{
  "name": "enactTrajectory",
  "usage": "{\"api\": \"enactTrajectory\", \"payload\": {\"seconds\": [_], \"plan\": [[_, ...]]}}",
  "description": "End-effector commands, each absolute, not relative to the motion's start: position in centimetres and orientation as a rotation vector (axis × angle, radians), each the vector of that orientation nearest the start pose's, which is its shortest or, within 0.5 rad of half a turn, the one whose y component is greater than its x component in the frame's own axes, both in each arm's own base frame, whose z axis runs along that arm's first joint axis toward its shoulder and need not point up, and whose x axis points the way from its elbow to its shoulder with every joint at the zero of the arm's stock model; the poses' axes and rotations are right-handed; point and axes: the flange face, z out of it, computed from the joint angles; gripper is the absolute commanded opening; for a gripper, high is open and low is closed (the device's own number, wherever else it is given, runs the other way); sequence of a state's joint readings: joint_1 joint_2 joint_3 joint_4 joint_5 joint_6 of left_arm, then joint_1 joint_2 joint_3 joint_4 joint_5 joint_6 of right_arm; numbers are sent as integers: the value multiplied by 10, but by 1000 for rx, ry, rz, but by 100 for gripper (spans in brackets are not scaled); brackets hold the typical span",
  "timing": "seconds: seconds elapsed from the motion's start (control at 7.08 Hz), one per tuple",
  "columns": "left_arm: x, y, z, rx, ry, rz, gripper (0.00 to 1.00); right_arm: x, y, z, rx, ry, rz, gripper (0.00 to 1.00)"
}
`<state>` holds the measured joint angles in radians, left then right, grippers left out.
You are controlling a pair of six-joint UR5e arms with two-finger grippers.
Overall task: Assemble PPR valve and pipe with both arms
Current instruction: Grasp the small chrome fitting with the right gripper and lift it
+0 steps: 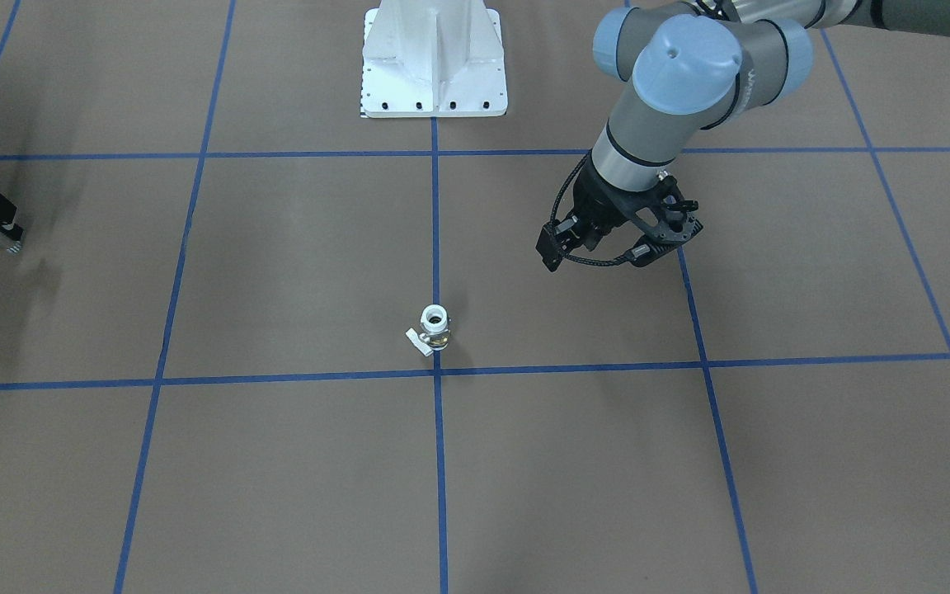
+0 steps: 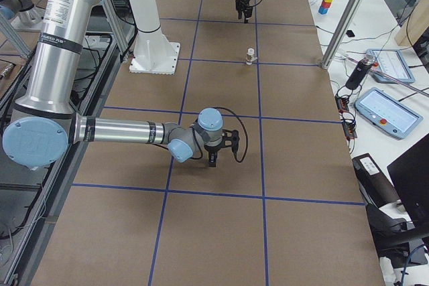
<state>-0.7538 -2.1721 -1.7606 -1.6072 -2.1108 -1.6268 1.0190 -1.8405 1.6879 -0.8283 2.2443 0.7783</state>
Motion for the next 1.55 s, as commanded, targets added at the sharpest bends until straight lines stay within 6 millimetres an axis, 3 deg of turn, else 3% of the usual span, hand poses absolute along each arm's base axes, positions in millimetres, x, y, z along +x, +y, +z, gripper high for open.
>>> {"api": "enactTrajectory", "payload": {"seconds": [0.0, 0.28, 0.42, 0.85, 1.27, 1.41], "plan": [[415, -503, 218, -204, 941, -526, 71, -150, -375, 640, 42, -863, 8, 77], [415, -503, 218, -205, 941, -527, 71, -151, -375, 640, 41, -862, 6, 76], [415, -503, 218, -206, 942, -529, 71, -150, -374, 640, 40, -861, 6, 64], [414, -503, 218, -206, 944, -533, 71, -149, -373, 639, 39, -861, 13, 0], [413, -503, 218, -207, 944, -535, 71, -148, -372, 639, 37, -861, 15, 0], [413, -504, 217, -207, 945, -535, 71, -148, -373, 631, 49, -870, 14, 0]]}}
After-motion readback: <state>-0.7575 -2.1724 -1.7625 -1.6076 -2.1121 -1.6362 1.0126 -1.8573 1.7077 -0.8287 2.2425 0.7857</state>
